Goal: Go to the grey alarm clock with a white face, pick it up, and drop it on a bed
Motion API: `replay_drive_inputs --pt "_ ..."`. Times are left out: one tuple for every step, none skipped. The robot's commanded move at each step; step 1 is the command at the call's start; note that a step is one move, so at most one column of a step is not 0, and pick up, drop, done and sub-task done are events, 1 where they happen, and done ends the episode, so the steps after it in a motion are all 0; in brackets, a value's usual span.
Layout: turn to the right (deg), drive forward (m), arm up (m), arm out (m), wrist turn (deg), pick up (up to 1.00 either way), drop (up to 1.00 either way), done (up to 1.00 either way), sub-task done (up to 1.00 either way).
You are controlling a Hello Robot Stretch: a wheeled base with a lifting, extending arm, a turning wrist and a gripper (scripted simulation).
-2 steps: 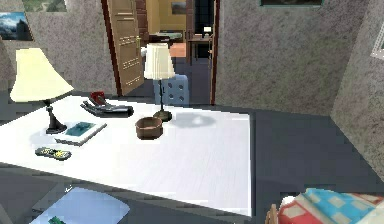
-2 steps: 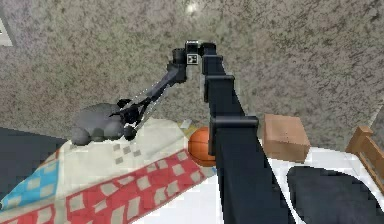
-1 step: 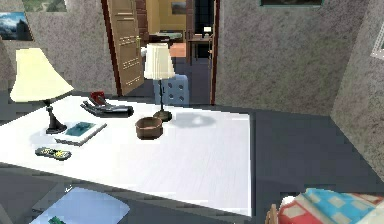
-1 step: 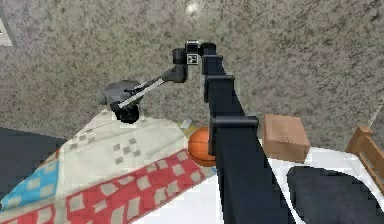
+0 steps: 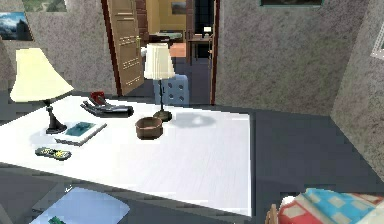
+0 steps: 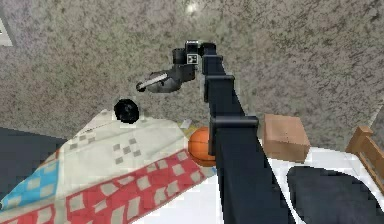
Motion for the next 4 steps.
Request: replay_drive_inputs --pt "0.0 0.00 0.00 0.00 39.0 0.00 0.00 0.00 0.00" --pt "0.0 0.00 -0.26 0.00 0.0 0.00 0.00 0.00 0.00" --pt "0.0 0.00 -0.32 0.00 0.0 0.00 0.00 0.00 0.00" --pt "0.0 0.00 0.00 0.00 0.0 0.00 1.00 0.00 0.00"
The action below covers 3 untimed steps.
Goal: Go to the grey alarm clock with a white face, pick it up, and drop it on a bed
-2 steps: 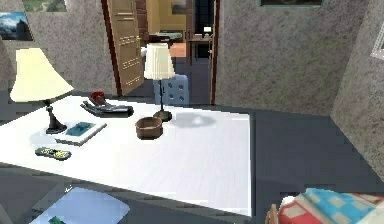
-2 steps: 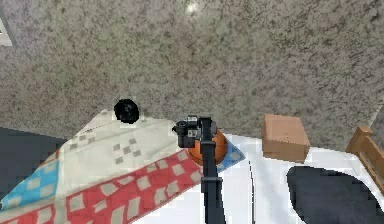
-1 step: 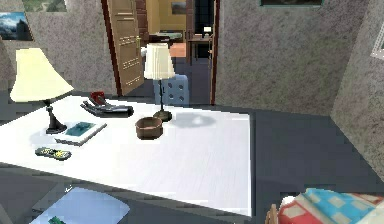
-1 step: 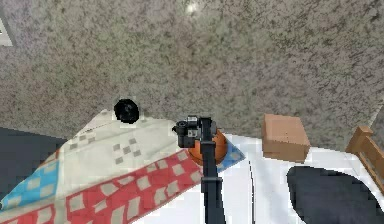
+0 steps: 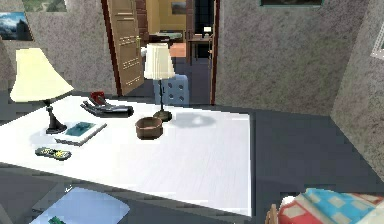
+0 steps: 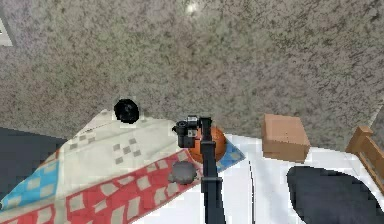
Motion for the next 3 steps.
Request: replay_drive_inputs --pt "0.0 0.00 0.10 0.00 0.0 0.00 0.00 0.00 0.00" --pt "0.0 0.00 0.00 -0.08 0.0 0.00 0.00 0.00 0.00" --pt "0.0 0.00 0.00 0.00 0.0 0.00 0.00 1.00 0.00"
